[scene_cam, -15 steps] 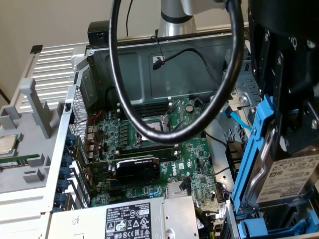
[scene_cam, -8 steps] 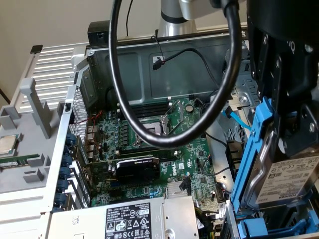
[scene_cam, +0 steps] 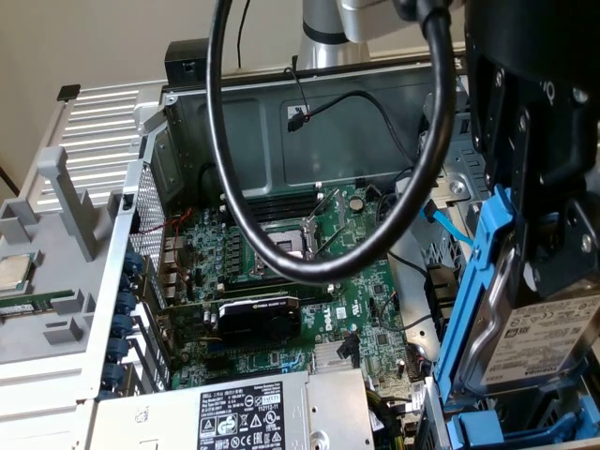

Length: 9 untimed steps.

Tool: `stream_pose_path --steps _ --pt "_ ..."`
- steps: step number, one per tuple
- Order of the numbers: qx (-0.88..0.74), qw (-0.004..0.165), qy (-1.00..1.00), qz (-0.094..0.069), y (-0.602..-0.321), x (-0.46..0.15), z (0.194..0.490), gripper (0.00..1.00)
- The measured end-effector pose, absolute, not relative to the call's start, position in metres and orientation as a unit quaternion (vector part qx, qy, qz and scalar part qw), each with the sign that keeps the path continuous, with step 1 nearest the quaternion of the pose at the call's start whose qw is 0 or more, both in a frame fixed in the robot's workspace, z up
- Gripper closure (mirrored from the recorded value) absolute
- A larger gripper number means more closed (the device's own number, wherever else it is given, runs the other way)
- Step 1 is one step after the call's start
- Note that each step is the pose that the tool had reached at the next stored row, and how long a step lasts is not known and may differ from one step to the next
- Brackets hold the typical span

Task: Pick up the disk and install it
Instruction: 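Insert the disk into the insertion slot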

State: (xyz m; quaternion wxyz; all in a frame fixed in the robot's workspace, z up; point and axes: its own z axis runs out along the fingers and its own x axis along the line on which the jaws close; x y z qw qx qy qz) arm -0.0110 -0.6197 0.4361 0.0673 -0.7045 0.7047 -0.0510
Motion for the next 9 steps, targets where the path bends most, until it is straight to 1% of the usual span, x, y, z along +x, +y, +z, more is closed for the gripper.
stream_pose_path --steps 9 --pt "-0.704 0.067 0.705 -0.051 -0.6197 -0.0110 0.4340 0.63"
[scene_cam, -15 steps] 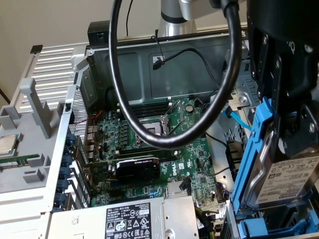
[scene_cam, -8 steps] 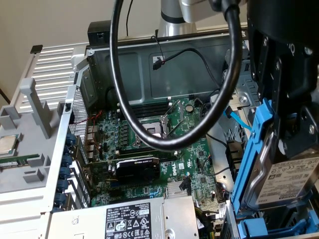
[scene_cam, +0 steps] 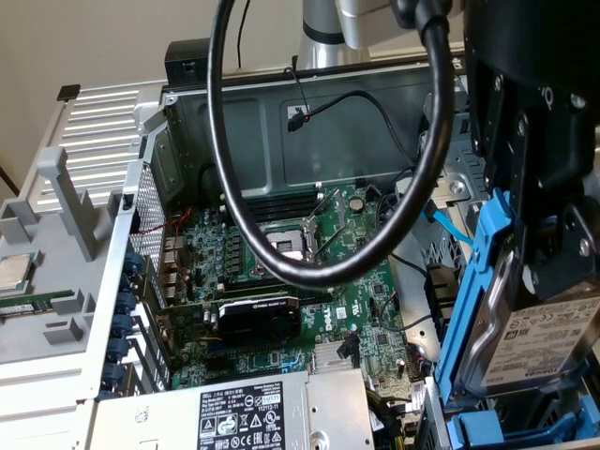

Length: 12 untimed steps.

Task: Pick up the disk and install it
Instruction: 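Insert the disk into the insertion slot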

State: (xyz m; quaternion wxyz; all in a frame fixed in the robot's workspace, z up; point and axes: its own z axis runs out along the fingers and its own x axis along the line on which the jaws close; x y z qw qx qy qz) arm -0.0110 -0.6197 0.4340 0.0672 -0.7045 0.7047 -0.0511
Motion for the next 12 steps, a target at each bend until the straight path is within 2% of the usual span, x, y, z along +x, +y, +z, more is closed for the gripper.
stream_pose_path --steps 12 --pt "-0.705 0.067 0.705 -0.051 -0.6197 -0.0111 0.4323 0.63"
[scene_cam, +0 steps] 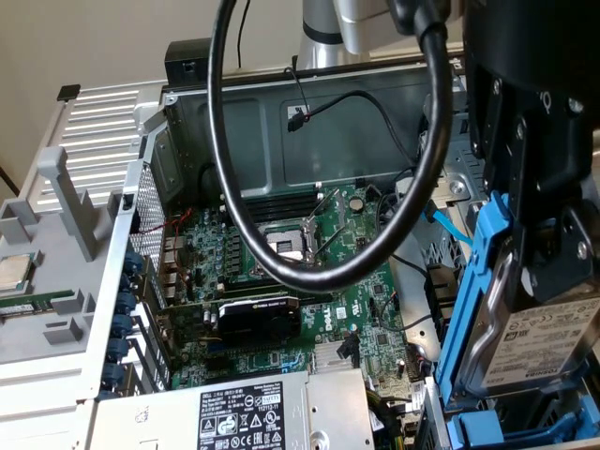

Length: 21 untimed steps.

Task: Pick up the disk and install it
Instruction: 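Insert the disk into the insertion slot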

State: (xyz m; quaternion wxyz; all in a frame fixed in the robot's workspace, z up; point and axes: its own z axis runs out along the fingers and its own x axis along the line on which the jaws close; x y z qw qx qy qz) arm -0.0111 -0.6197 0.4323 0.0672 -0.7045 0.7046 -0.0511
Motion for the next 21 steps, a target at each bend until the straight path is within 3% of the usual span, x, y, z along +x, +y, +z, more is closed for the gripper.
stream_pose_path --steps 21 --pt "-0.704 0.067 0.705 -0.051 -0.6198 -0.0142 0.4302 0.63"
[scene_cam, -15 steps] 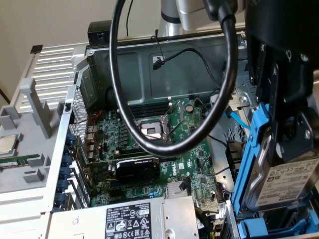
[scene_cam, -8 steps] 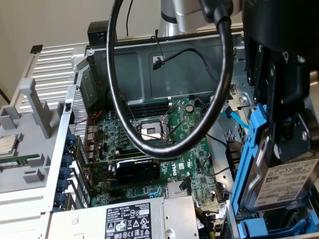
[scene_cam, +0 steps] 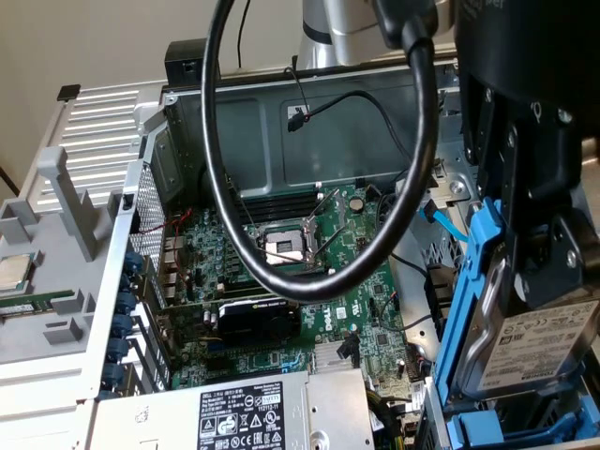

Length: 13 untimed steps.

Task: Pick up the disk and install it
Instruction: 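Insert the disk into the insertion slot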

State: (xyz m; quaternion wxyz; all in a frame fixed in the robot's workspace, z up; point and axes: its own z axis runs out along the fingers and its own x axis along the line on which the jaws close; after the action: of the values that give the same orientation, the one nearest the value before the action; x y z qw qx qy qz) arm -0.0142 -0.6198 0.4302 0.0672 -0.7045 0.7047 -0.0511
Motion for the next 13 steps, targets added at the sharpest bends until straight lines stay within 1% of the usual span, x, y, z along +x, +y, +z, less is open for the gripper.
stream_pose_path --steps 13 --pt "-0.704 0.067 0.705 -0.051 -0.6198 -0.0139 0.4277 0.63"
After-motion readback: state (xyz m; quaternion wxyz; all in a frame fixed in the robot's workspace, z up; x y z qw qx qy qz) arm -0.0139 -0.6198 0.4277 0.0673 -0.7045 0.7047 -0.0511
